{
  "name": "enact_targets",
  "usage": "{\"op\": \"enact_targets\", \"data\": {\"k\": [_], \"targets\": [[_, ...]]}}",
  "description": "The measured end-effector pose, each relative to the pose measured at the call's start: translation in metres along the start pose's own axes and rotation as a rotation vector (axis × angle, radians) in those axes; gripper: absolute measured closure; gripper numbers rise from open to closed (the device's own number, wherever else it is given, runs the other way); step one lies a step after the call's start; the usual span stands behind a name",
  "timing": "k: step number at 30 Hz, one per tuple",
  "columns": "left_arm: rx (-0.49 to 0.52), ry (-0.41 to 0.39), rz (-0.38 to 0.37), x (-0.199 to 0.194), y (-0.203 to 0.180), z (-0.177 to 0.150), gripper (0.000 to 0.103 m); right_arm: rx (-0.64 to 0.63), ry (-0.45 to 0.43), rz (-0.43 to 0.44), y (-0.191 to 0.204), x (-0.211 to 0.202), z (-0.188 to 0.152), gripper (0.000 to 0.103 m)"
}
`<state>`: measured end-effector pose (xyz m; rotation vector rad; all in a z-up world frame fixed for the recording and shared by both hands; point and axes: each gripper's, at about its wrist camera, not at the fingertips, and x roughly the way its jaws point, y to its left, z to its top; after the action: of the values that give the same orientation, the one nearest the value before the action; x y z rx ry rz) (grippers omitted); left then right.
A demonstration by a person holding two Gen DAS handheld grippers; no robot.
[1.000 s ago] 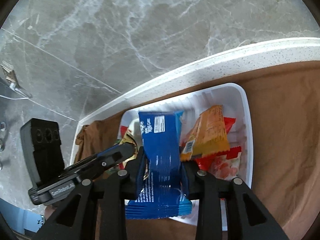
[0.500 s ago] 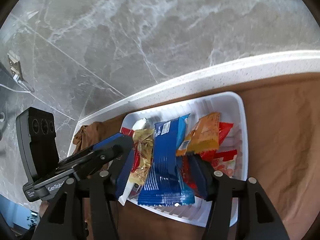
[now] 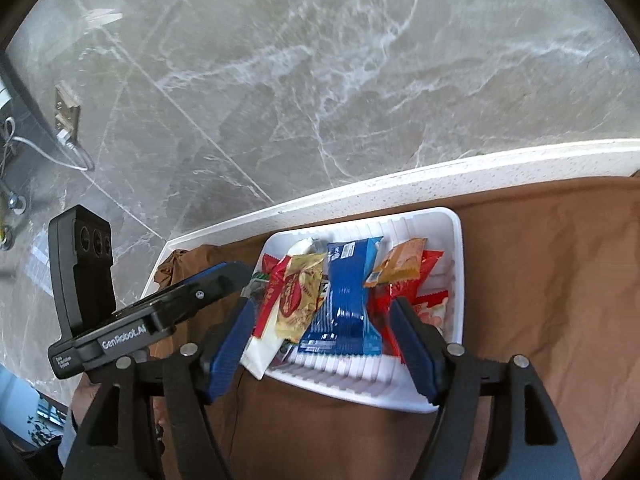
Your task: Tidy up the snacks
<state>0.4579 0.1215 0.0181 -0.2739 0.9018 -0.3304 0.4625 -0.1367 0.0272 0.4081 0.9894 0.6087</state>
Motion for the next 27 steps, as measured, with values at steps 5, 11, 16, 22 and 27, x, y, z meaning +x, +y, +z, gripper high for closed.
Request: {"op": "enact_targets", "data": {"k": [5,11,16,22,27], "targets": [[-0.003,-0.047,0.015,-0.035,-0.011,-0.017,0.028,-0.057,-0.062,-0.053,0.014,-0.039,-0.020,0.016],[0.041,-0.085,0.103,-0.077,-0.037,-0.044,0.022,-0.132,-0.118,-0.141,0.022,-0.084,-0.053,0.001],[0.110,-0.124,0.167,-0.106,-0.065,-0.063,0.018,-0.139,-0.147,-0.187,0.019,-0.112,-0.072,0.000],[0.214,-0.155,0.229,-0.133,-0.102,-0.080,0.018,-0.179,-0.196,-0.243,0.024,-0.140,-0.085,0.000],[0.258,-0.174,0.235,-0.150,-0.125,-0.091,0.018,-0.196,-0.226,-0.254,0.028,-0.158,-0.094,0.000]]}}
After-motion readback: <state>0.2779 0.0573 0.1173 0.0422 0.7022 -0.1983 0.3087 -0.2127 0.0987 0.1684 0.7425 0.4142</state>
